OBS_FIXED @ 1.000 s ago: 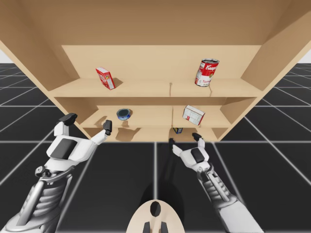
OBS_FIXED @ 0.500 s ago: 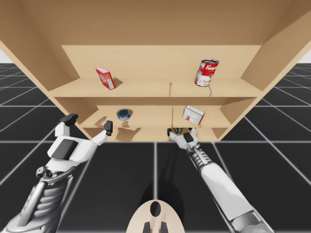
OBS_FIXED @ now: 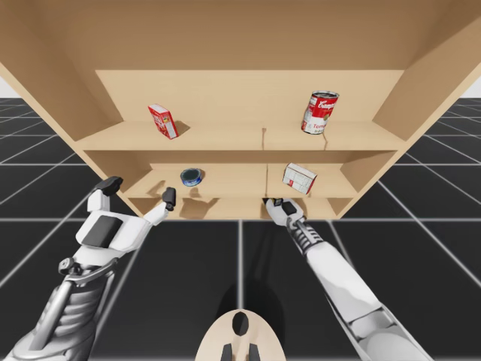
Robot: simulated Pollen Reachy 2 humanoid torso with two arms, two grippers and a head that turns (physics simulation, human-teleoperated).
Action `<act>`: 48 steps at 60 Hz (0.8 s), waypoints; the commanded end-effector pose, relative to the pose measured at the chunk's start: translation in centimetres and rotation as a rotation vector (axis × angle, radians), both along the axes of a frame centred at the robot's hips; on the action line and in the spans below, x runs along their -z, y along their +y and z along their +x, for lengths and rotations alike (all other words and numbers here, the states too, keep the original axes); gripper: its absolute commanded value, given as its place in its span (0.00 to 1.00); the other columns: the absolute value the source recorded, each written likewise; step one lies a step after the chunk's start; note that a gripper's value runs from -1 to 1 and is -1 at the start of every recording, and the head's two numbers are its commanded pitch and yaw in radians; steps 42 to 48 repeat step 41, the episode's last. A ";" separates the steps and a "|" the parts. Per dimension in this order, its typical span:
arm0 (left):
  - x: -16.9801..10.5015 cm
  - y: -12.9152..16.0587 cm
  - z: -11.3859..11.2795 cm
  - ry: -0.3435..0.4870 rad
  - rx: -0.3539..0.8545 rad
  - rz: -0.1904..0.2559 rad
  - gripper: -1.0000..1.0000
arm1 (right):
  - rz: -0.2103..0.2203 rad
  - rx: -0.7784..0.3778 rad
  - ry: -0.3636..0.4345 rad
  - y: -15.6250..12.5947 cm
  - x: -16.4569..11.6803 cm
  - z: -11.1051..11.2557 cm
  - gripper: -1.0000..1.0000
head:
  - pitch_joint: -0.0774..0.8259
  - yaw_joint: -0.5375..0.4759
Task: Look through the shelves, find the meat can, and take it.
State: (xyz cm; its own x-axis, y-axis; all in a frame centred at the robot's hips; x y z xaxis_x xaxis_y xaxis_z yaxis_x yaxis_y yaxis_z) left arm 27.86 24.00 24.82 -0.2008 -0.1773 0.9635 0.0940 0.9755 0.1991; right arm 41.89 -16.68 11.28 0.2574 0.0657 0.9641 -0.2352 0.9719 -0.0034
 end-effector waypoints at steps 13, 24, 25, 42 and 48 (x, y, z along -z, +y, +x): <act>0.0 -0.1 0.0 0.000 0.001 -0.001 0.00 | 0.100 0.009 -0.145 3.3 -1.7 -3.4 1.00 | 0.73 0.37; 0.0 -0.3 0.0 0.002 0.004 0.002 0.00 | 0.088 0.022 -0.169 1.7 -2.2 -6.2 1.00 | 0.72 0.36; 0.0 -0.3 0.0 0.002 0.004 0.002 0.00 | 0.091 0.021 -0.165 1.6 -2.2 -6.5 1.00 | 0.72 0.36; 0.0 -0.4 -0.1 -0.003 0.010 0.002 0.00 | 0.090 -0.025 -0.147 -0.3 -1.9 -13.8 1.00 | 0.71 0.35; 0.0 -0.4 -0.1 -0.003 0.010 0.002 0.00 | 0.090 -0.025 -0.147 -0.3 -1.9 -13.8 1.00 | 0.71 0.35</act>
